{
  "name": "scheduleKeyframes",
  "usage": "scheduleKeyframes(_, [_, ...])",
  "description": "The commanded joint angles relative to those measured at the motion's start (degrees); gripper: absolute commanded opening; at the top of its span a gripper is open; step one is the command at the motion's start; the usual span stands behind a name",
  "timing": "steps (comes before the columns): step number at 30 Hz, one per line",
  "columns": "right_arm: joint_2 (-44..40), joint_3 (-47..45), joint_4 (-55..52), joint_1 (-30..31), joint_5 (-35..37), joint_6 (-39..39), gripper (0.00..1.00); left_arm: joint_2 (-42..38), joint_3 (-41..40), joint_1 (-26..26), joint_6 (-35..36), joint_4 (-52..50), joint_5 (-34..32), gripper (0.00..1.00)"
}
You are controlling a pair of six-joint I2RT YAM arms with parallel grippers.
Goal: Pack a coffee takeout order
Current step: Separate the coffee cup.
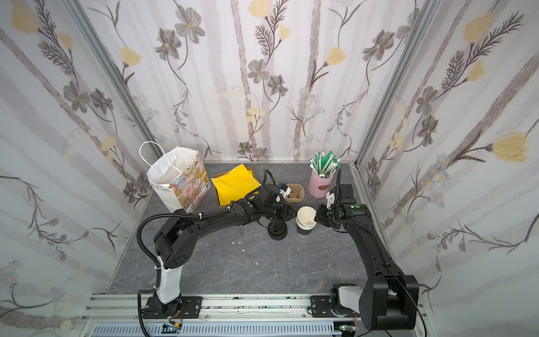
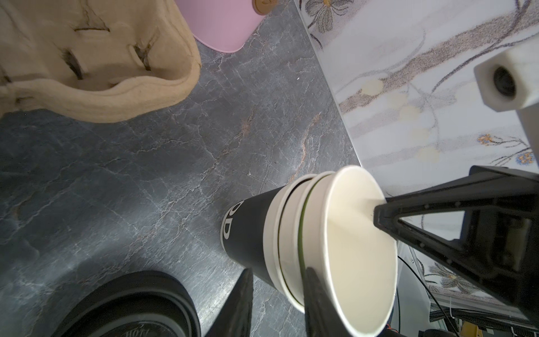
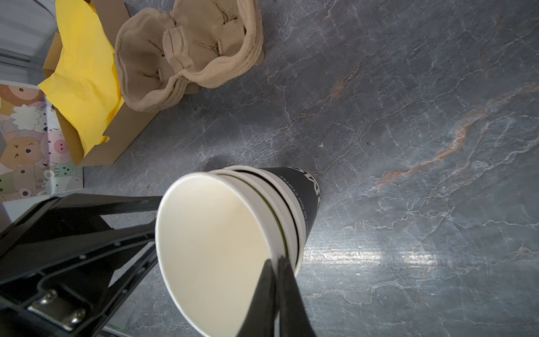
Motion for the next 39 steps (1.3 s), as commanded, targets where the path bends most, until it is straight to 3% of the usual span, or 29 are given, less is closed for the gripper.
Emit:
scheduleKeyframes(1, [1.2, 1.2, -1.3, 0.5, -0.9, -1.9, 0.13, 0.6, 1.0, -0.1, -0.4, 0.4, -0.2, 0.29])
scheduleKeyframes(4, [1.8, 2.4, -2.5, 1.1, 1.3, -3.2, 0.21, 1.0, 1.4, -0.1, -0.5, 0.0, 0.0, 0.26])
scheduleKeyframes(9, [2.8, 4.3, -4.0, 2.4, 5.4, -4.4, 0.22, 1.0, 1.9, -0.2, -0.2, -0.7, -0.3, 0.21])
scheduleKeyframes(18, [4.4, 5.6, -4.5, 3.4, 5.8, -4.6, 0.09, 1.3, 3.5, -0.2, 0.9, -2.9, -1.3, 0.14])
scheduleKeyframes(24, [3.8, 5.7, -5.2, 3.3, 4.0, -3.9, 0.01, 2.4, 5.7, -0.1, 1.4, -5.0, -1.7, 0.03])
scheduleKeyframes(39, [3.2, 6.7, -5.0, 3.1, 1.3, -3.2, 0.00, 2.8, 6.4, -1.0, 0.7, -7.0, -5.3, 0.00])
